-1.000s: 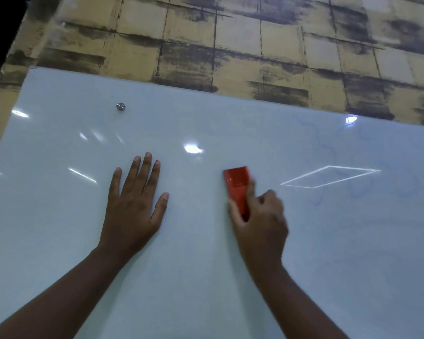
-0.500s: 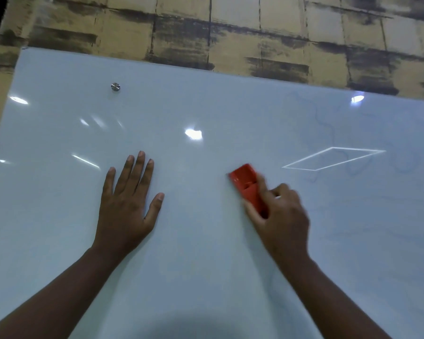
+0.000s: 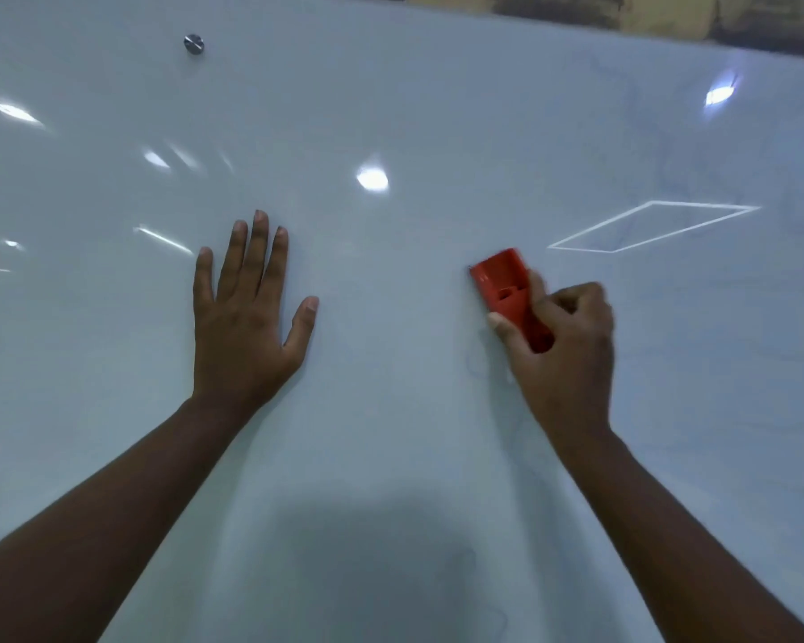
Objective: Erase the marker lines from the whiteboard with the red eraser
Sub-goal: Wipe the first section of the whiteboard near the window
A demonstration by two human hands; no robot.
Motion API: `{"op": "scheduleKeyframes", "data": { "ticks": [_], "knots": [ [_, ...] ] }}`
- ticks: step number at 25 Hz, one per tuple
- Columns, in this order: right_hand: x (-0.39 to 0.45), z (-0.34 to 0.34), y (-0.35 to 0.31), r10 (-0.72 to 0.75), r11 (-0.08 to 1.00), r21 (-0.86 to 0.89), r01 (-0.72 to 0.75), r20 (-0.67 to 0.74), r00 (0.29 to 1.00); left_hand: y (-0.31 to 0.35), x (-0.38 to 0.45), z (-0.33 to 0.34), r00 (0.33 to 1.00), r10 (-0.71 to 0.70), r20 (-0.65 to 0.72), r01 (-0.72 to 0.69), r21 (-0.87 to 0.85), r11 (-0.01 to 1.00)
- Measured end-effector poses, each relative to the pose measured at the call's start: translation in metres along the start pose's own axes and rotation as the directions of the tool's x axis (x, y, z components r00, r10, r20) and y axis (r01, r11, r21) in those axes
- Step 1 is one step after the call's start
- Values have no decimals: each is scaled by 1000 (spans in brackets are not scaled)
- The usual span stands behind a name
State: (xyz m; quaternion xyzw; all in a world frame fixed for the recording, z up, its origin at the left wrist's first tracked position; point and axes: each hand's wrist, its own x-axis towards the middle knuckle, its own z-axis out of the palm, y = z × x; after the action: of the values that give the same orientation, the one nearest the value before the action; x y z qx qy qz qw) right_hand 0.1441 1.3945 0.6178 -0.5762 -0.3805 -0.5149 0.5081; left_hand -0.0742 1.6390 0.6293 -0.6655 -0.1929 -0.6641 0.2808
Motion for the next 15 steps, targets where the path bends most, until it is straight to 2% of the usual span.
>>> {"op": "scheduleKeyframes", "data": {
  "ticks": [3,8,11,15],
  "knots": [
    [-42,17,-28,-198,979,68,191,99,975,4,-6,-2,1000,-11,16,11,-9,1000],
    [-80,20,-40,-320,947,44,317,187,929,13,-29,-5,999,-25,44,25,-1,1000],
    [-63,9,-34,-280,959,17,283,204,938,14,-41,-6,999,-19,50,19,2,1000],
    [-29,-13,-7,-29,998,-55,38,162,986,16,-56,-8,998,-6,66,6,2,1000]
  ]
}}
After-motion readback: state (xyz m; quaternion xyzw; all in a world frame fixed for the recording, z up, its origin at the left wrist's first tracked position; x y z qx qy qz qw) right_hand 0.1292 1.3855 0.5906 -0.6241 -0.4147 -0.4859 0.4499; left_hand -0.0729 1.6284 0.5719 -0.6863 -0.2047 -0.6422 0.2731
